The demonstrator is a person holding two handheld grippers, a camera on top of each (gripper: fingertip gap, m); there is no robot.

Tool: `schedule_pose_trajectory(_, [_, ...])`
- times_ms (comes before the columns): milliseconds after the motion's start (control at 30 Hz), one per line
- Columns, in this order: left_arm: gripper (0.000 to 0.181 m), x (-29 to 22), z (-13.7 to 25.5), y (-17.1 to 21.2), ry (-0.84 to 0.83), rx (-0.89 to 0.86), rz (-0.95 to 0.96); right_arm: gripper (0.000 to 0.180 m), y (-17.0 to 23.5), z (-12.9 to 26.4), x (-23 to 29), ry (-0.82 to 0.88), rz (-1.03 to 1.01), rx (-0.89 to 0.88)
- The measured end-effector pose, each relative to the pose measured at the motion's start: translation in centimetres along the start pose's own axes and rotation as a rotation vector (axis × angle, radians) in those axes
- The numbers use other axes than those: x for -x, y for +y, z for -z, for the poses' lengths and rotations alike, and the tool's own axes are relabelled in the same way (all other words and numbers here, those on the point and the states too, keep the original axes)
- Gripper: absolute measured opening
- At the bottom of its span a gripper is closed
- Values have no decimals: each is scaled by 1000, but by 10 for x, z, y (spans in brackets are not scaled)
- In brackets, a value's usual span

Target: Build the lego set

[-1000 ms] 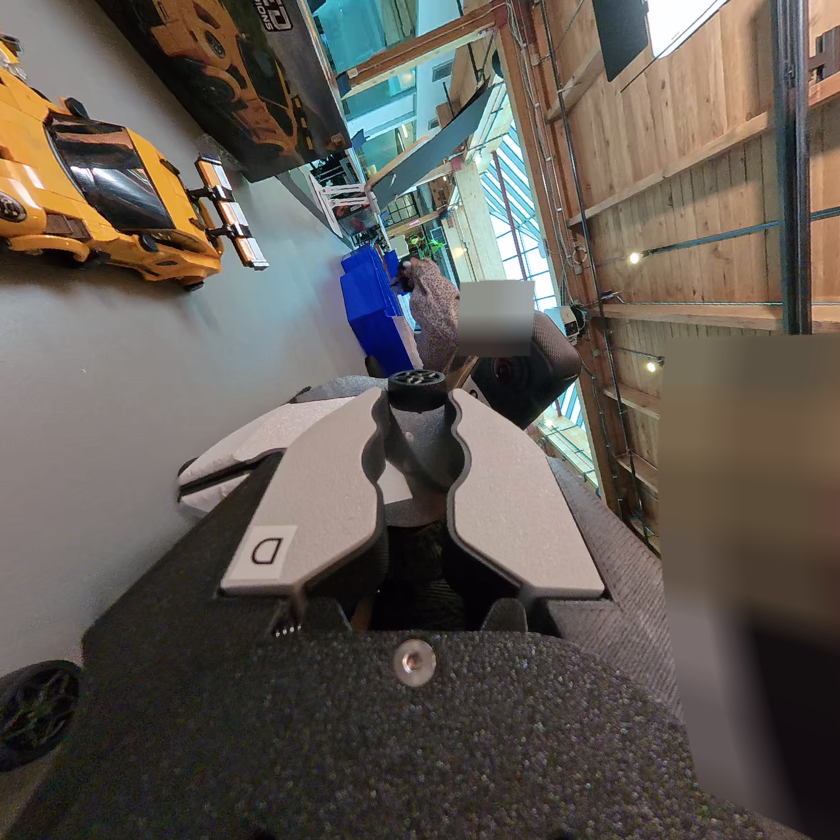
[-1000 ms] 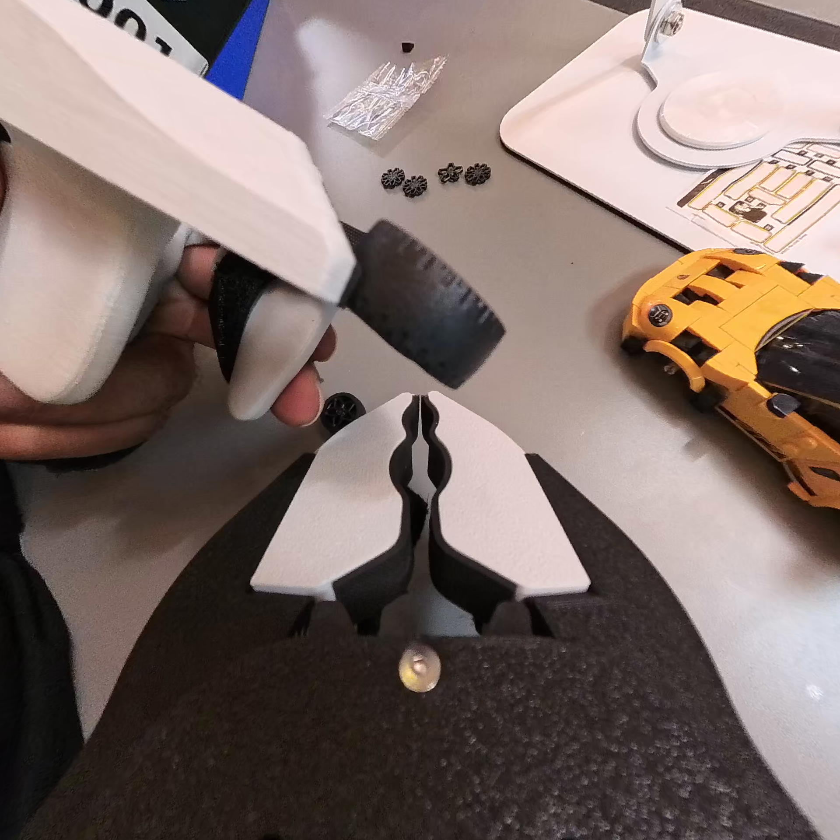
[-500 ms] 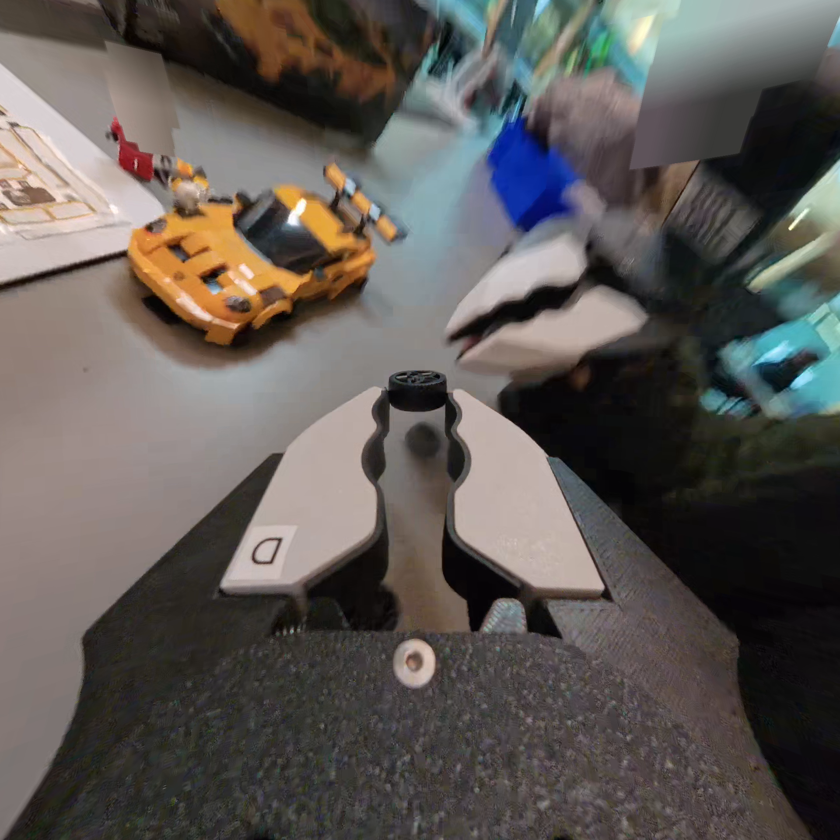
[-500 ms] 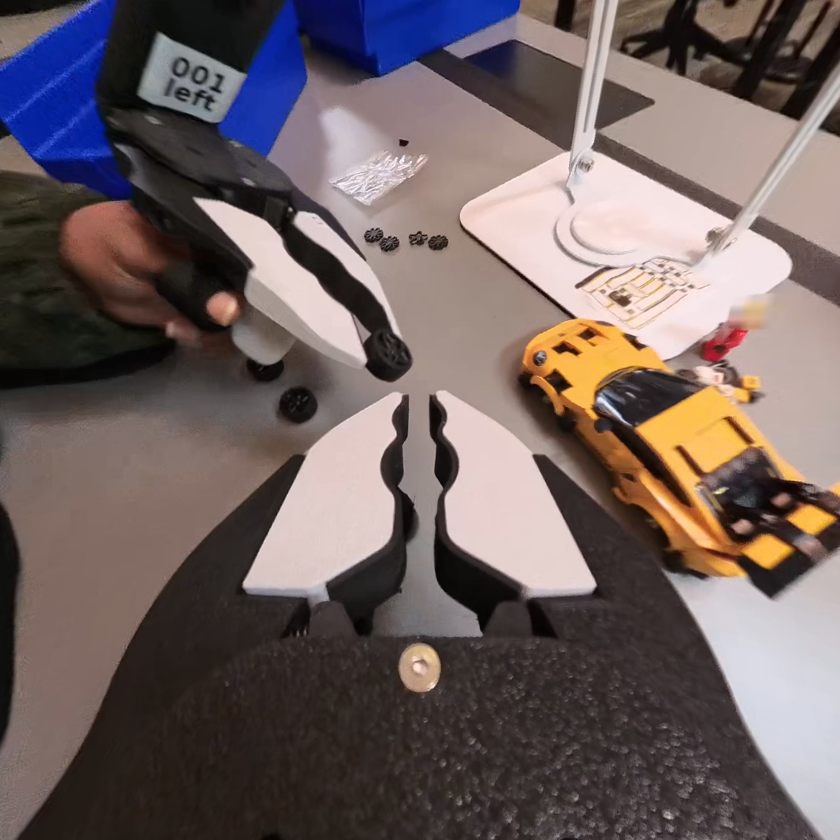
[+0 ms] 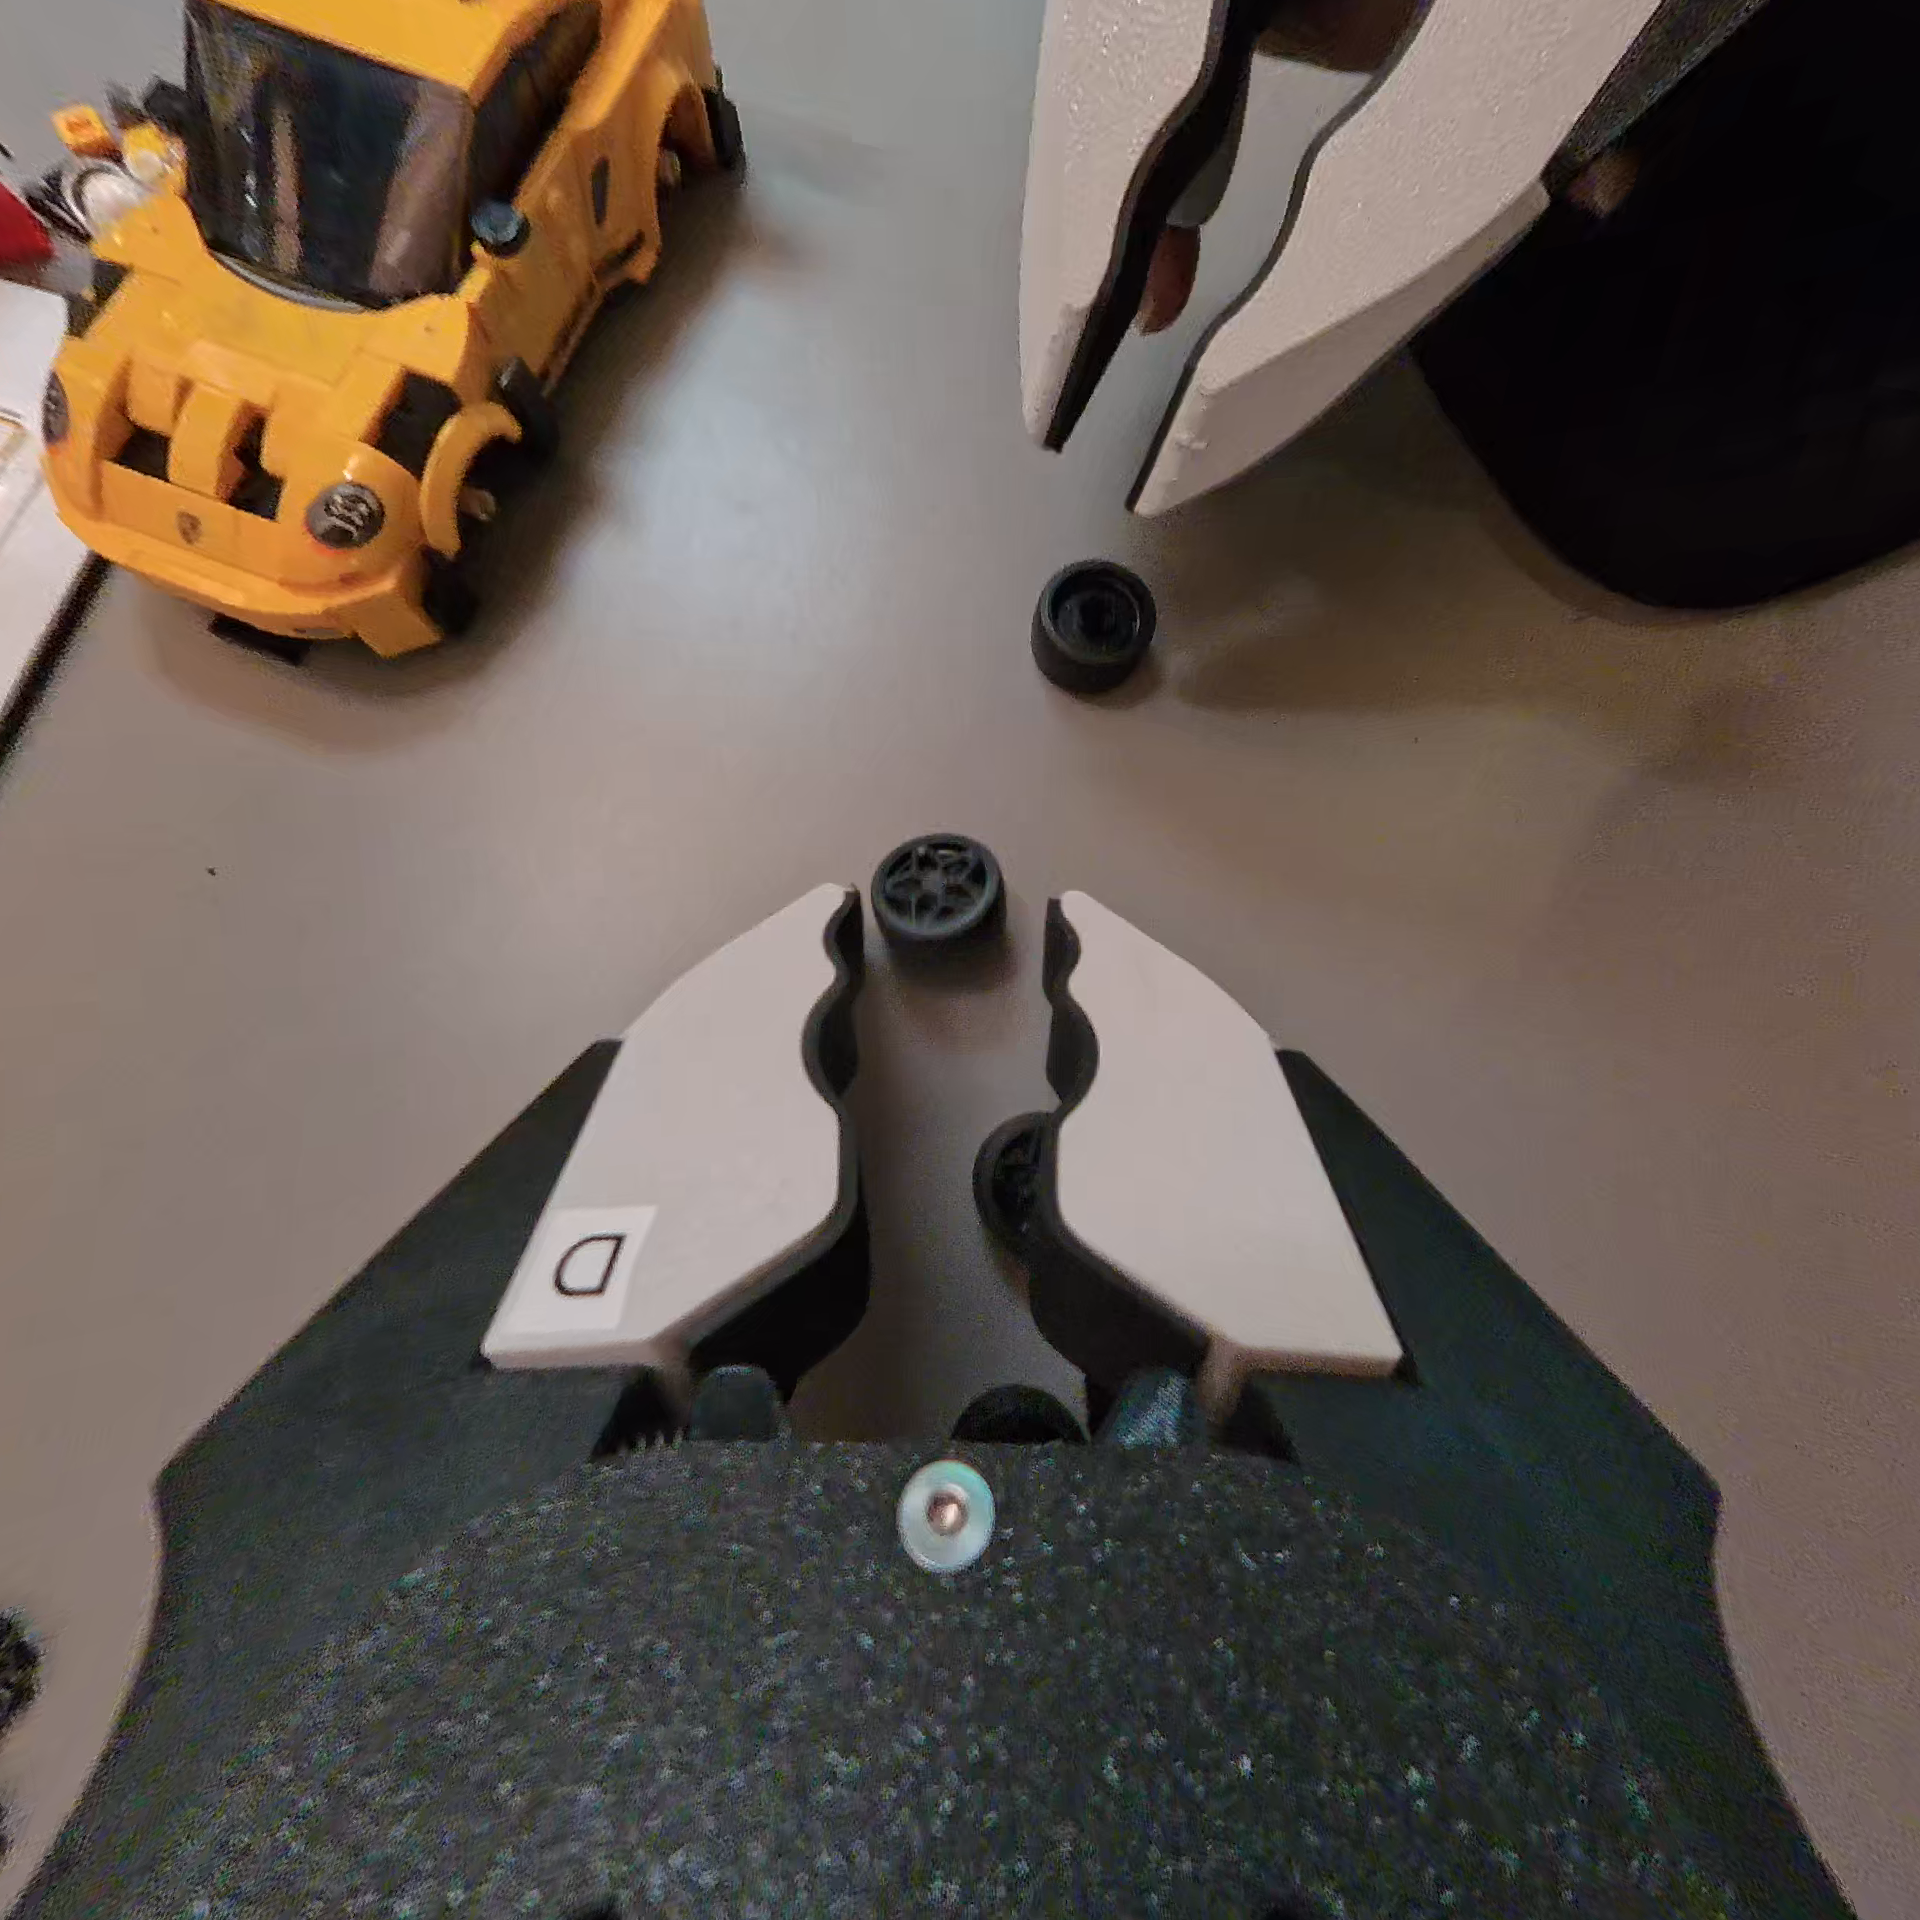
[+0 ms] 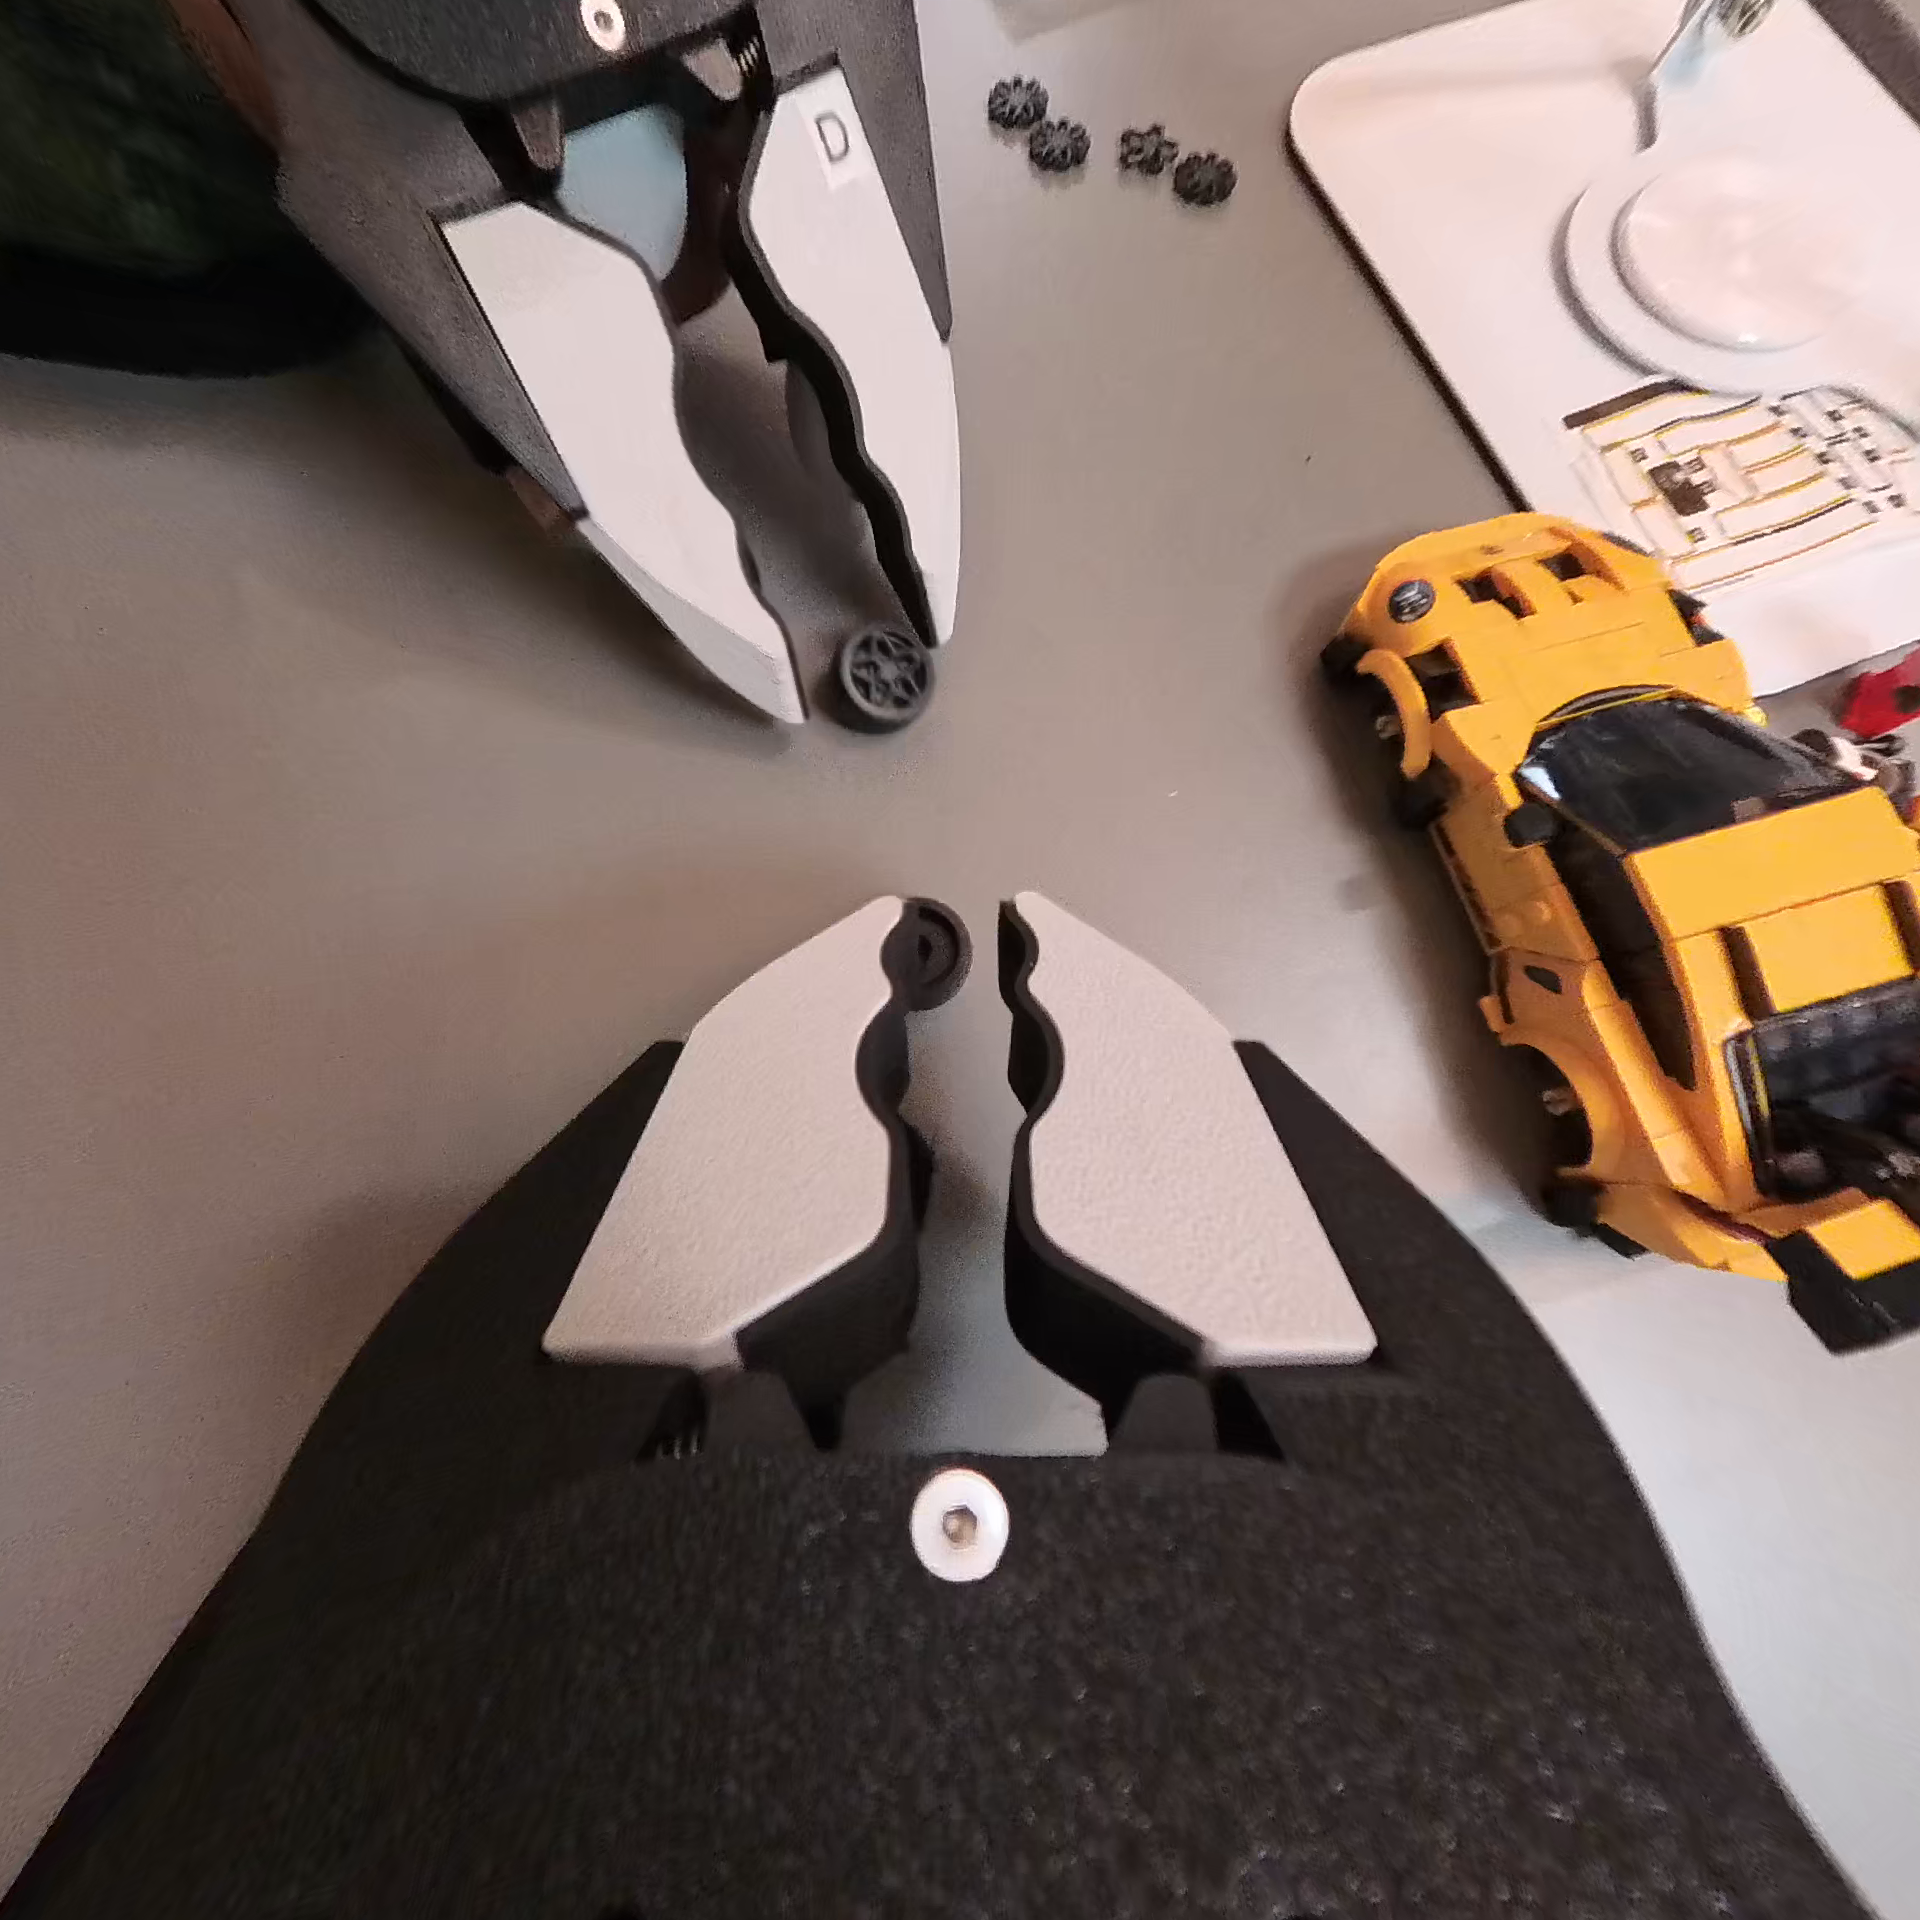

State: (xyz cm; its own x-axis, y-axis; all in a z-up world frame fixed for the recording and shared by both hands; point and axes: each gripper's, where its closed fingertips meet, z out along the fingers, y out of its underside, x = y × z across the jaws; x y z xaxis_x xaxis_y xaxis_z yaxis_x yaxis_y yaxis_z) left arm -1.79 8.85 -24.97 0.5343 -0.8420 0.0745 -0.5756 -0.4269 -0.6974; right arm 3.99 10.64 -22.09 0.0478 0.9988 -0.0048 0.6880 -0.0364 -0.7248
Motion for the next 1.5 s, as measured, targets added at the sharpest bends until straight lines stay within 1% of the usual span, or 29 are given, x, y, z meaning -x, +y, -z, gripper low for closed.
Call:
schedule_pose_trajectory(167, [36,-2,6,5,12,34,-14,17,8,-6,2,-3,12,43])
schedule_pose_trajectory(267, [37,7,20,-1,-20,-4,-14,20,12,-7,2,-5,15,66])
schedule_pose_trajectory(333, [36,30,41,-5,-102,-52,12,22,14,-6,3,-15,17,77])
schedule_pose_trajectory(400, [34,64,64,-1,-224,-93,74,26,16,-7,6,-27,26,92])
schedule_pose_trajectory(500, [34,113,94,28,-410,-68,192,34,22,-13,8,-15,42,145])
schedule_pose_trajectory(600, [35,136,108,59,-470,-11,294,31,25,-20,8,-1,44,178])
schedule_pose_trajectory(667, [38,141,110,74,-480,40,321,24,25,-23,11,0,57,183])
schedule_pose_trajectory(800, [37,141,107,90,-474,124,298,24,19,-29,28,-36,113,192])
schedule_pose_trajectory(867, [36,136,98,89,-426,121,292,24,18,-31,32,-34,135,201])
schedule_pose_trajectory(933, [36,137,94,89,-427,122,292,30,18,-31,31,-24,137,200])
schedule_pose_trajectory(1000, [34,140,92,84,-427,98,294,33,17,-29,31,-36,127,184])
schedule_pose_trajectory(1100, [31,151,87,75,-431,58,322,33,7,-22,30,-44,103,123])
schedule_pose_trajectory(1200, [29,158,79,76,-418,83,364,33,-4,-13,22,-22,64,51])
schedule_pose_trajectory(1267, [28,161,76,72,-409,68,403,34,-11,-7,15,0,38,3])
schedule_pose_trajectory(1400, [27,167,75,71,-434,78,408,34,-23,4,5,34,-3,-75])
schedule_pose_trajectory(1500, [21,167,73,68,-428,74,400,34,-25,7,1,51,-10,-95])
